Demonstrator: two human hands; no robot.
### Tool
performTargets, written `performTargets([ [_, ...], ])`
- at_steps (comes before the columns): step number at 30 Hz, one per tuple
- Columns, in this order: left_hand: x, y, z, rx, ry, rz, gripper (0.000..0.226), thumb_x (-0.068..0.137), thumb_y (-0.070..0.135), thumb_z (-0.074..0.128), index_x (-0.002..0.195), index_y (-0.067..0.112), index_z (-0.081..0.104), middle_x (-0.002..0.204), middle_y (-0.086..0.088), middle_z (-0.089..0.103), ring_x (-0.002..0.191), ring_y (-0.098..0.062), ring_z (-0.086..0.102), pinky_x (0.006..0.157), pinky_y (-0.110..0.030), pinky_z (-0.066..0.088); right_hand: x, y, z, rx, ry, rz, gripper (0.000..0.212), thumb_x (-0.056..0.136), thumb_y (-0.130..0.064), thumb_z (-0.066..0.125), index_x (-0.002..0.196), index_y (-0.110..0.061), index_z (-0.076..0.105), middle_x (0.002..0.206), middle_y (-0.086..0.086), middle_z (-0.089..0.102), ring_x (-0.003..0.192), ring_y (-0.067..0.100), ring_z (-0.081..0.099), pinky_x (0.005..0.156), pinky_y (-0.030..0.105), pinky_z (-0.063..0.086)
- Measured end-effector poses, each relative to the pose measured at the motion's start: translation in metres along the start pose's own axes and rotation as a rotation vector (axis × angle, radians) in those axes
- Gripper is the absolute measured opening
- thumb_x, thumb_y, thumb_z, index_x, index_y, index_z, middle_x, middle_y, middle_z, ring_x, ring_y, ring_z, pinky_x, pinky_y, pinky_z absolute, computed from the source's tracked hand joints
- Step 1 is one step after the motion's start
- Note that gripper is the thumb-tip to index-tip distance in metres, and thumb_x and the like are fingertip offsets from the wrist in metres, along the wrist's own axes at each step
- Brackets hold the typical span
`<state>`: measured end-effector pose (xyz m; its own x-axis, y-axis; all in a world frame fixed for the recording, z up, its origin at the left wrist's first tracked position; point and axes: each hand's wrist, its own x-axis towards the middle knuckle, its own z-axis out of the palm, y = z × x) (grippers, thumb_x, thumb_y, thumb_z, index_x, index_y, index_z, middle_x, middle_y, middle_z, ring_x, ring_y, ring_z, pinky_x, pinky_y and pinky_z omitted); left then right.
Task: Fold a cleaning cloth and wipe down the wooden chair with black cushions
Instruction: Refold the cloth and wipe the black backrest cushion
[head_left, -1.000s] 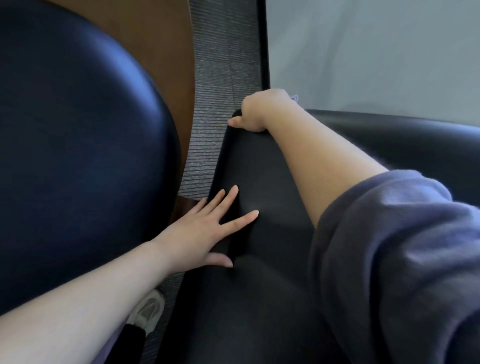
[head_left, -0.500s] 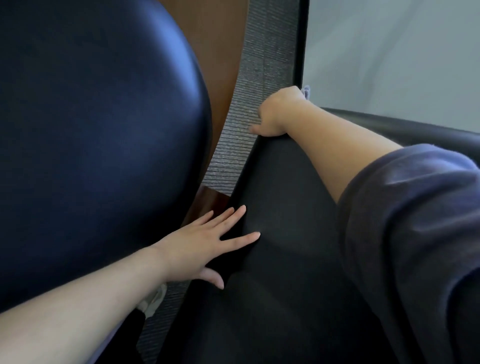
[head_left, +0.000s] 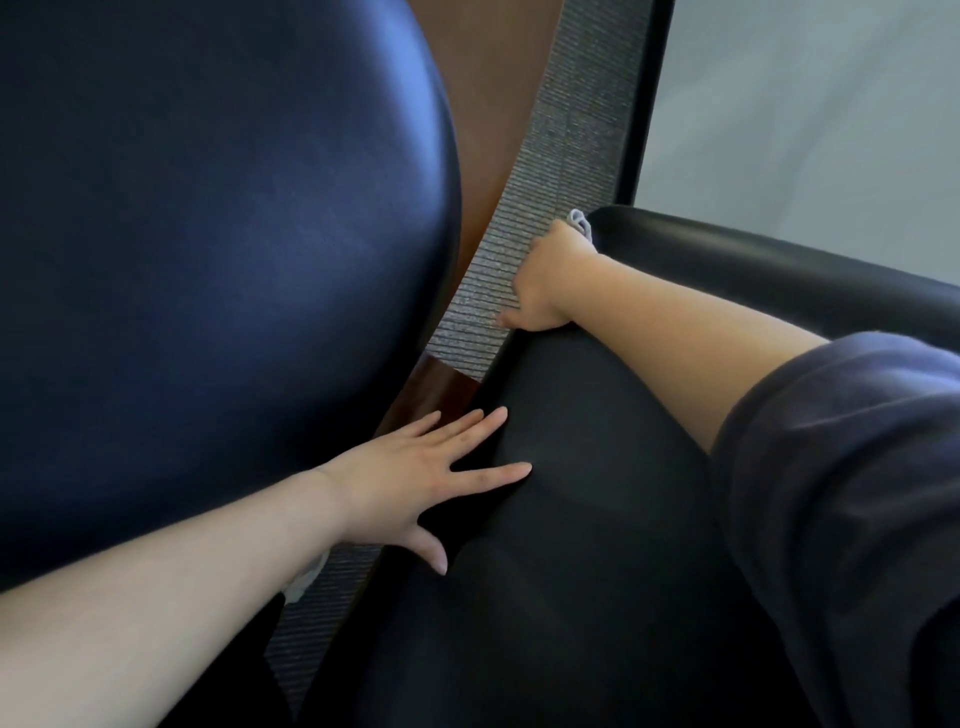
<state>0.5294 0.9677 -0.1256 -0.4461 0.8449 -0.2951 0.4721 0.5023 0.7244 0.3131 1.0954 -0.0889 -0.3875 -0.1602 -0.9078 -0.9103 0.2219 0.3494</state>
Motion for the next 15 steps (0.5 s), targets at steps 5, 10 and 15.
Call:
performTargets([
  [5,-0.001,-0.001,-0.001,-0.009,-0.011,-0.009,0.109,0.079,0.067,0.062,0.142,0.055,-0.026,0.152,0.003,-0.044,0.146,-0.019,-0.028,0.123,-0.042,-0.003,-0.005,-0.029,-0.002,0.012,0.021,-0.064,0.075,0.098,-0.063,0.017,0.144,-0.009,0.041,0.148,0.013,0.042,0.139,0.032,0.033,0.113,0.048,0.021],
  [10,-0.004,0.001,0.001,0.014,0.001,-0.014,0.108,0.081,0.066,0.06,0.143,0.052,-0.027,0.154,-0.001,-0.039,0.148,-0.02,-0.023,0.123,-0.045,0.001,-0.011,-0.059,-0.001,0.098,0.09,-0.158,0.059,0.101,-0.049,0.021,0.142,-0.013,0.042,0.146,0.012,0.044,0.134,0.033,0.038,0.11,0.051,0.028],
  [15,-0.015,-0.003,0.009,0.03,-0.027,-0.005,0.108,0.081,0.067,0.059,0.143,0.052,-0.029,0.155,-0.001,-0.038,0.149,-0.019,-0.019,0.123,-0.046,0.004,-0.006,-0.071,0.007,0.099,0.085,-0.212,0.061,0.1,-0.05,0.02,0.134,-0.01,0.05,0.138,0.014,0.051,0.126,0.033,0.045,0.106,0.049,0.033],
])
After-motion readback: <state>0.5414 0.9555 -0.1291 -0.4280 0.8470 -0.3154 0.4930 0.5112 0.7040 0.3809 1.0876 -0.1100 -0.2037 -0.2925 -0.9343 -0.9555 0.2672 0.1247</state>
